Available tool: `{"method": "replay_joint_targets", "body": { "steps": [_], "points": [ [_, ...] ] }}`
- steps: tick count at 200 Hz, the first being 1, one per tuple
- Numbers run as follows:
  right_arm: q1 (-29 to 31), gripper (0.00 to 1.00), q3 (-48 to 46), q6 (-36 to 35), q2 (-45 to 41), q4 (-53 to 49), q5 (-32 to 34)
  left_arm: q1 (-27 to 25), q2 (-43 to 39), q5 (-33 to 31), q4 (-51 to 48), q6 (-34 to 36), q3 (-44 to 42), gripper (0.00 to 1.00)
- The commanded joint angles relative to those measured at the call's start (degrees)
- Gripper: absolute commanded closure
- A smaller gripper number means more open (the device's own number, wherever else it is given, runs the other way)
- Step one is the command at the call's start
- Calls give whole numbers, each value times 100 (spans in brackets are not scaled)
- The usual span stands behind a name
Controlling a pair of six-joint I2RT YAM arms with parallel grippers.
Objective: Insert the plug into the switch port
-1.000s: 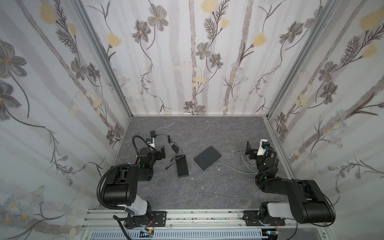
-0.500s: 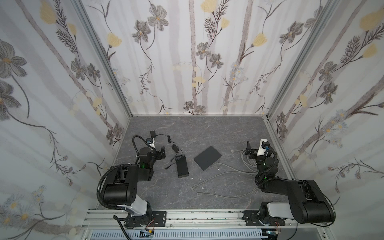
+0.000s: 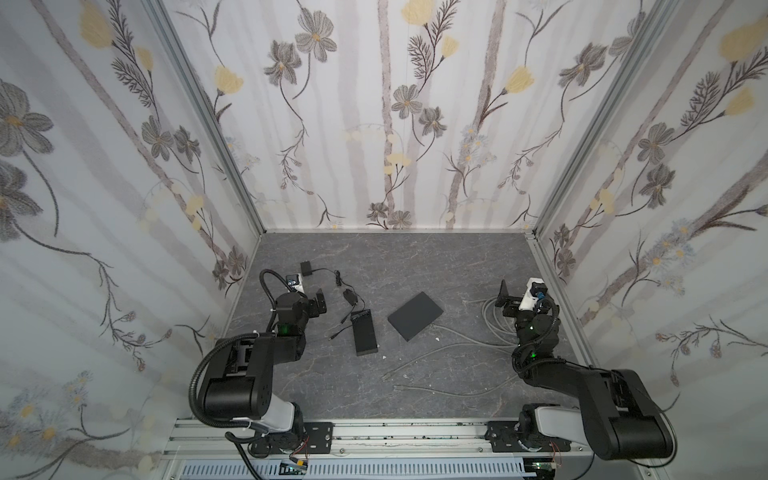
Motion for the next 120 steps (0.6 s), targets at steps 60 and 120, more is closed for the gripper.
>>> {"method": "replay_joint_targets", "body": {
  "steps": [60,120],
  "points": [
    [243,0,82,3459,-3427,-3324,-131,-3069,-2723,-393,-2262,-687,691,0],
    [2777,0,1076,2244,-2124,-5974,-280,-3199,-2656,-1138,-3126,-1410,379,0]
  ]
}}
